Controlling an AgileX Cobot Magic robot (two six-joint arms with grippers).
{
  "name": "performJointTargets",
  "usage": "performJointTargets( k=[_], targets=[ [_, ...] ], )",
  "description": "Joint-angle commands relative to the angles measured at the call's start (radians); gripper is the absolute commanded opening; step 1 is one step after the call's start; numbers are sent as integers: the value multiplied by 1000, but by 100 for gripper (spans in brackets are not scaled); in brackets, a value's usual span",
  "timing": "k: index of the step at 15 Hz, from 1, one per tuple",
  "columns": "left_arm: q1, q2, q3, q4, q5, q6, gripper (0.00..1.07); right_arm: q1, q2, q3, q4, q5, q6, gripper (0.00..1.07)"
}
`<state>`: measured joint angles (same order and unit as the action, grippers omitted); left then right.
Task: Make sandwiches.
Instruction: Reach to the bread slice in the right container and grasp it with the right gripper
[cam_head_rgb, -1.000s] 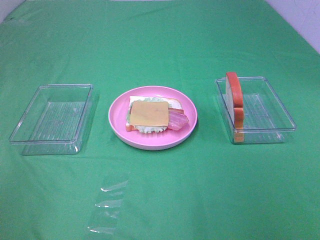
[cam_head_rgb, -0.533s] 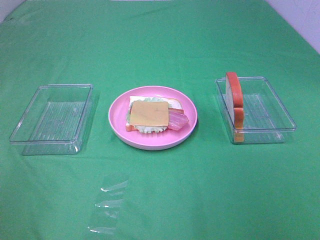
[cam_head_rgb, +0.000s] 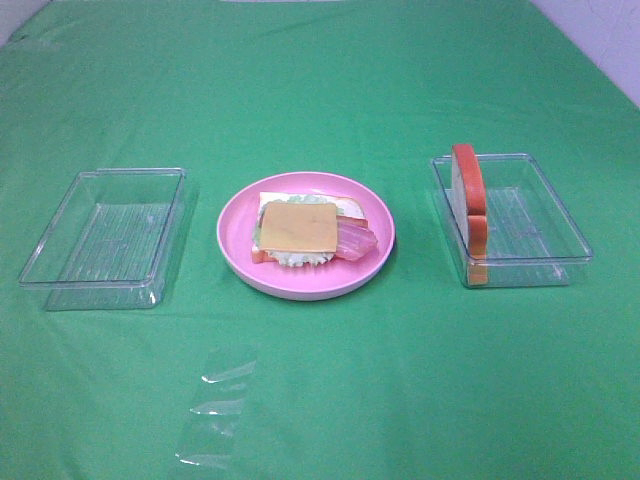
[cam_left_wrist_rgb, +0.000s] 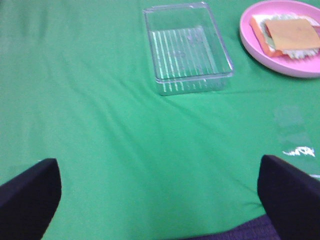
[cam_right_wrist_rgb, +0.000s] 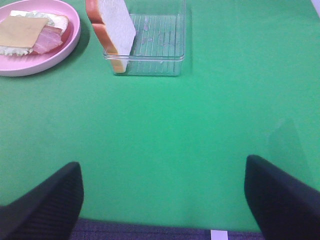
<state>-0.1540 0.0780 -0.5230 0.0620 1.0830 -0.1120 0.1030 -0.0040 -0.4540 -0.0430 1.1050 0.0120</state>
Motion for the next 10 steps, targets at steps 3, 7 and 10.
performJointTargets(
  k=[3,7,10],
  targets=[
    [159,-105,3,-3,-7,1,100,-2,33,-31,-3,-84,2,84],
    [161,-103,4,-5,-4,1,100,-2,414,-39,-30,-415,66,84],
    [161,-103,4,-5,-4,1,100,-2,722,-55,-30,-589,75,84]
  ],
)
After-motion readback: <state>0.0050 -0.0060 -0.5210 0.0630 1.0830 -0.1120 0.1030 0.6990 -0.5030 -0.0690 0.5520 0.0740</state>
